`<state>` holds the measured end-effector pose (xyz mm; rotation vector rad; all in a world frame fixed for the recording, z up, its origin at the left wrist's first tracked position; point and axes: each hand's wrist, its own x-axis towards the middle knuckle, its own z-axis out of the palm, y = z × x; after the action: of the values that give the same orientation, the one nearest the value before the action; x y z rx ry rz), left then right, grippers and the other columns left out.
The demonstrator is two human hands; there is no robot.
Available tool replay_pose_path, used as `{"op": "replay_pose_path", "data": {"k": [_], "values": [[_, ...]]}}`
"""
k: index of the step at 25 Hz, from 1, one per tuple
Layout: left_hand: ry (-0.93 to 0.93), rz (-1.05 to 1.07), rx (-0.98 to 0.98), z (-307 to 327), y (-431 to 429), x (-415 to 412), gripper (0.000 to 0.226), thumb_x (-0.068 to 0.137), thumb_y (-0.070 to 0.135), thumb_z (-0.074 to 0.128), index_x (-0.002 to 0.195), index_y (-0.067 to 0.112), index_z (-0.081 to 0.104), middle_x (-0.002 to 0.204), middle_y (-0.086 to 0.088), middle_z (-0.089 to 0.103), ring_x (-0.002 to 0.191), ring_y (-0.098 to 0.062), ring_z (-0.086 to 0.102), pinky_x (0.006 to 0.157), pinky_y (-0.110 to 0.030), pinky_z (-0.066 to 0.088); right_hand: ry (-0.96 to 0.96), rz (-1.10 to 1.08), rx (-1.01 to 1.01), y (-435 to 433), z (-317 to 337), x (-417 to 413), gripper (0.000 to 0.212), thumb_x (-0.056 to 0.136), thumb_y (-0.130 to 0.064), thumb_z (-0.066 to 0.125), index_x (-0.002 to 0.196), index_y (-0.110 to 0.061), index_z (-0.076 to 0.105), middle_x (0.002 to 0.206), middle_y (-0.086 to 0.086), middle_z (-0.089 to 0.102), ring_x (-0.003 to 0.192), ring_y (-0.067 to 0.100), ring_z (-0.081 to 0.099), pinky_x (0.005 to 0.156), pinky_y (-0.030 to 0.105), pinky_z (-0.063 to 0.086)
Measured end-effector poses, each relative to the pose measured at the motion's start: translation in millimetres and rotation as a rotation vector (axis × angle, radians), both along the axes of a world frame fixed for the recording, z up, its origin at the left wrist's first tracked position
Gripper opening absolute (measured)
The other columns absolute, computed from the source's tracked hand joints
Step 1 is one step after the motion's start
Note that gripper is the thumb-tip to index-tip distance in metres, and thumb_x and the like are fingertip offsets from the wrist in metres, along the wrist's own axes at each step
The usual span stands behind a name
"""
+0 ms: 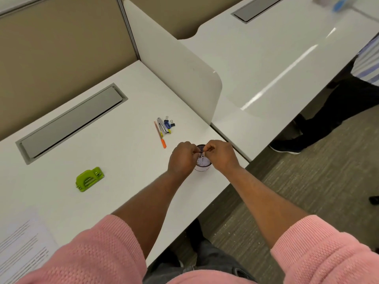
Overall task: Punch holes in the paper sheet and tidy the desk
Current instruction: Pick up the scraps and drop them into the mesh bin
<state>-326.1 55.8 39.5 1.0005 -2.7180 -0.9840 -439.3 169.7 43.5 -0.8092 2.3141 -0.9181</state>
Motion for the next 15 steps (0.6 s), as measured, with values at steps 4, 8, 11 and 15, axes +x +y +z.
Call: {"op": "replay_pose_path", "data": {"k": [4, 8, 11, 15], "values": [[0.021, -0.034, -0.093, 3, 2, 3, 0.023, 0.084, 0.018, 0.062, 0.1, 0.026, 0.076, 0.094, 0.001, 0.073, 0.095, -0.025, 0.058, 0.081, -0.042, 0.045, 0.085, 0.103, -0.01, -1, -1, 4, 0.017, 0.085, -0.003, 0.063, 0.088, -0.014, 0.075, 0.087, -0.002, 0.071, 0.084, 0.015, 0.067, 0.076, 0.033, 0.058], [0.052, -0.03, -0.152, -1, 3, 12, 0.021, 0.089, 0.03, 0.061, 0.102, 0.034, 0.077, 0.103, 0.009, 0.075, 0.104, -0.019, 0.059, 0.086, -0.04, 0.04, 0.11, 0.14, -0.063, 1, 0, 10, 0.015, 0.089, -0.006, 0.063, 0.094, -0.015, 0.072, 0.093, -0.002, 0.069, 0.086, 0.014, 0.066, 0.079, 0.037, 0.058], [0.06, -0.006, -0.169, -8, 4, 25, 0.026, 0.094, 0.035, 0.058, 0.116, 0.033, 0.072, 0.129, 0.005, 0.067, 0.128, -0.02, 0.052, 0.101, -0.042, 0.036, 0.102, 0.151, -0.144, 2, 2, 23, 0.019, 0.092, -0.01, 0.063, 0.108, -0.018, 0.068, 0.105, -0.004, 0.067, 0.096, 0.012, 0.066, 0.085, 0.032, 0.058], [0.096, 0.028, -0.182, -16, 1, 60, 0.04, 0.098, 0.041, 0.051, 0.134, 0.027, 0.06, 0.147, 0.002, 0.053, 0.144, -0.02, 0.038, 0.115, -0.042, 0.031, 0.171, 0.22, -0.214, -6, -1, 55, 0.024, 0.098, -0.017, 0.061, 0.122, -0.017, 0.065, 0.116, -0.003, 0.068, 0.106, 0.01, 0.064, 0.091, 0.027, 0.056]]}}
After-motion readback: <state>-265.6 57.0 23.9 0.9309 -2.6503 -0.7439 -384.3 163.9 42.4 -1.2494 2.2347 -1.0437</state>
